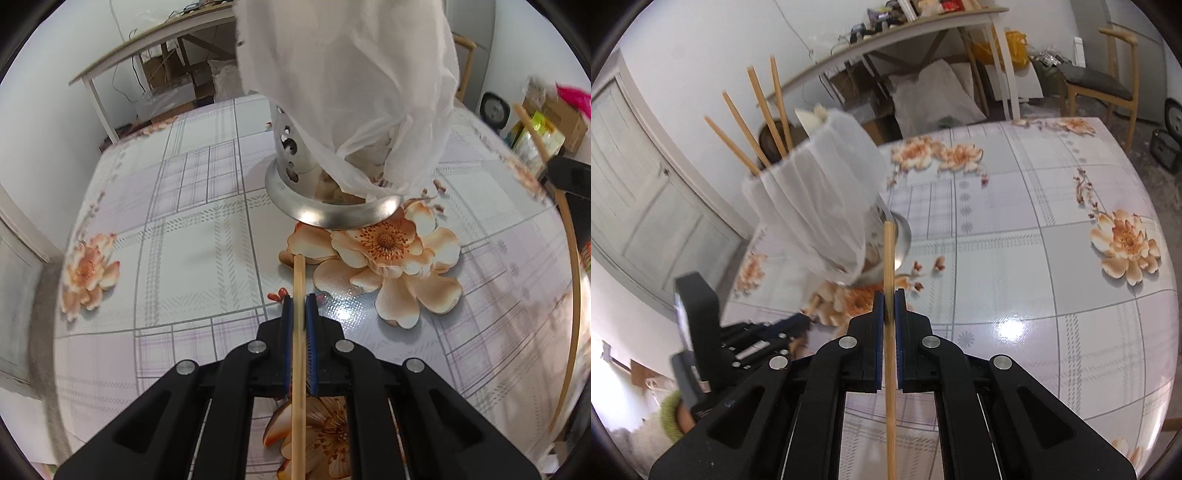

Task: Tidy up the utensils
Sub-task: 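Raise both held chopsticks up above the steel holder's opening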

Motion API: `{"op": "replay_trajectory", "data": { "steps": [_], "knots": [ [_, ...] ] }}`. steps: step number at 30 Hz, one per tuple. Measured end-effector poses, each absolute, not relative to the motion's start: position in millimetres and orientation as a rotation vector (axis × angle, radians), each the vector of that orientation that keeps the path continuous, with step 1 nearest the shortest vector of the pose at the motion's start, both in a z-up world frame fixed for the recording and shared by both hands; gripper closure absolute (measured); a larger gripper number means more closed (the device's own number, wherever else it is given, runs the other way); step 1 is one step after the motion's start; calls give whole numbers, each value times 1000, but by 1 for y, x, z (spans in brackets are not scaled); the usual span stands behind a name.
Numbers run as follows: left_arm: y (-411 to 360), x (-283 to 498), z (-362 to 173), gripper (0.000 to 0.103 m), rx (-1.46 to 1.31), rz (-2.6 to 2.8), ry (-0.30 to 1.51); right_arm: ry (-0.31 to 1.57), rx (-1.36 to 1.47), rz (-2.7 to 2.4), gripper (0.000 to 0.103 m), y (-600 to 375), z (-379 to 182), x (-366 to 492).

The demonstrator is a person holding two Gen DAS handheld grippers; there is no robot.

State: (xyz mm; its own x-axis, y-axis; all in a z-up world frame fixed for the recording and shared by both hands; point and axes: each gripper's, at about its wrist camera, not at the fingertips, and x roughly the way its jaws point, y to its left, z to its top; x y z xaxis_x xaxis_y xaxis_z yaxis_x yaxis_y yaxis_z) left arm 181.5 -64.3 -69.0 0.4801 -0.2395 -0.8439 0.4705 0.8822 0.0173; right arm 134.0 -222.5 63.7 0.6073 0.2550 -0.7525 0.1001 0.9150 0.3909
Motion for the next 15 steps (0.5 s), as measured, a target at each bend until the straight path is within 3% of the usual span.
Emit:
{"op": "replay_trajectory", "data": {
  "steps": [15],
  "knots": [
    [-1, 167, 23, 97, -91, -633, 830, 802, 480, 113, 99, -242, 100, 106]
  ]
}}
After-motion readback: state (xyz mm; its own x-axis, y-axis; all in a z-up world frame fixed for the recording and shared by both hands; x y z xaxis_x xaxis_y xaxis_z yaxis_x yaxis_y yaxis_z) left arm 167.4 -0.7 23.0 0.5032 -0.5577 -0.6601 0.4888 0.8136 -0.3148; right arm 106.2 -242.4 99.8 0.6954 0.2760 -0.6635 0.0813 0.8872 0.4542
